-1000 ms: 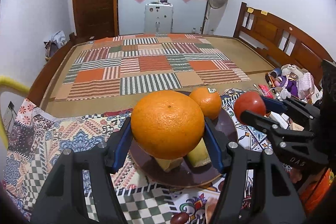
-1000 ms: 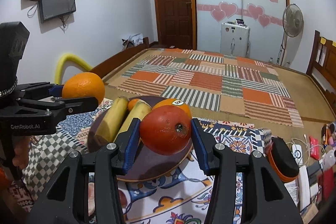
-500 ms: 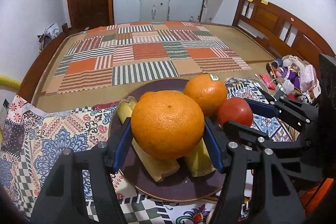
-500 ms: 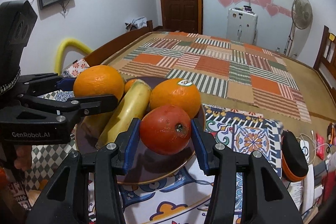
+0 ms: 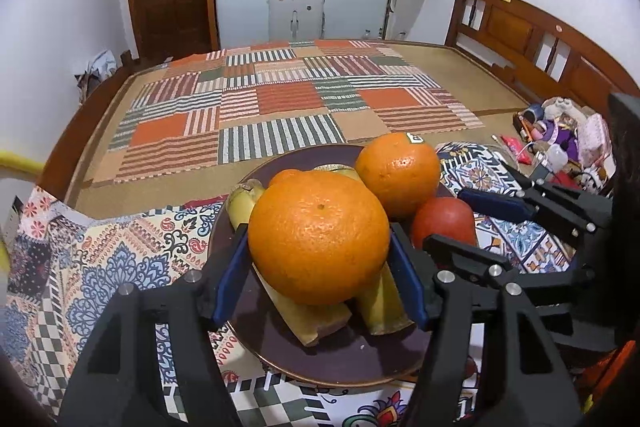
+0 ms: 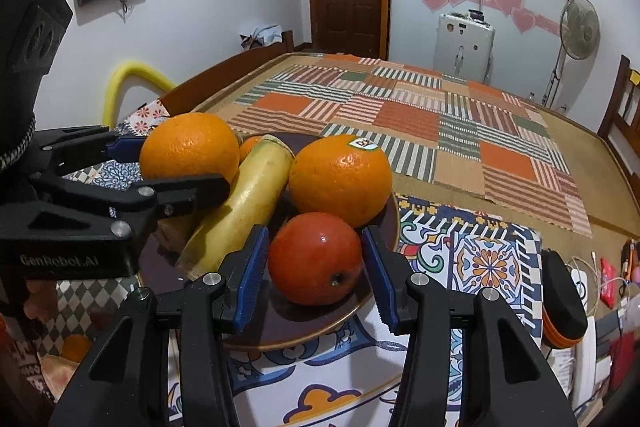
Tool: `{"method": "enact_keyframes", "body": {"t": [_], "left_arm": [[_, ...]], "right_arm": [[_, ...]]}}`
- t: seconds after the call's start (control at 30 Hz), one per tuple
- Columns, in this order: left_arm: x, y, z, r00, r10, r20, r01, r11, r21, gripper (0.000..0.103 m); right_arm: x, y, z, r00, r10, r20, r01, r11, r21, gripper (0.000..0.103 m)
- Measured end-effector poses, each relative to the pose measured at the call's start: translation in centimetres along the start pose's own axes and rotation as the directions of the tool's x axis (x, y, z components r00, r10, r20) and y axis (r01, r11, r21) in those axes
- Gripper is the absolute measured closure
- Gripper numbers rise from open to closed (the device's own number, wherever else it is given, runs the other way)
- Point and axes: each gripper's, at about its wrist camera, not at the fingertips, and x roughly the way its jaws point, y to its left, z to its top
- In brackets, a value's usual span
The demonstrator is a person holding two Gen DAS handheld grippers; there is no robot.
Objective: Organize fruits
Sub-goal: 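Place the large orange on the plate with the left tool while the right tool places the red fruit, then move the right tool to the pink pomelo segment and grasp it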
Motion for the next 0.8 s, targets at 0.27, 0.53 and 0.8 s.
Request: {"method": "enact_keyframes", "body": {"t": [0.27,0.53,0.8], "left_arm": [[-1.2,0.5,-0.2,1.0,-0.016,-0.007,0.016,1.0,-0.017,0.036],[-5.4,0.1,-0.9,1.0,0.013,0.027,-0.013,1.0,0.004,0.035],[-9.7,-0.1,-3.7,0.999,0.023,0.027,-0.023,1.0,0.007,0.033]], "right_arm": [[-0.6,-0.6,0.1,1.0,0.006,0.009,-0.006,1.0,0.015,0.058],[-3.7,-0.5,0.0,0.999,-0.002,0.048,0.0,1.0,0.03,0.056],[-7.7,1.1,-1.3,0.997,-0.01,0.078,0.007,0.999,0.038,0.048]]}}
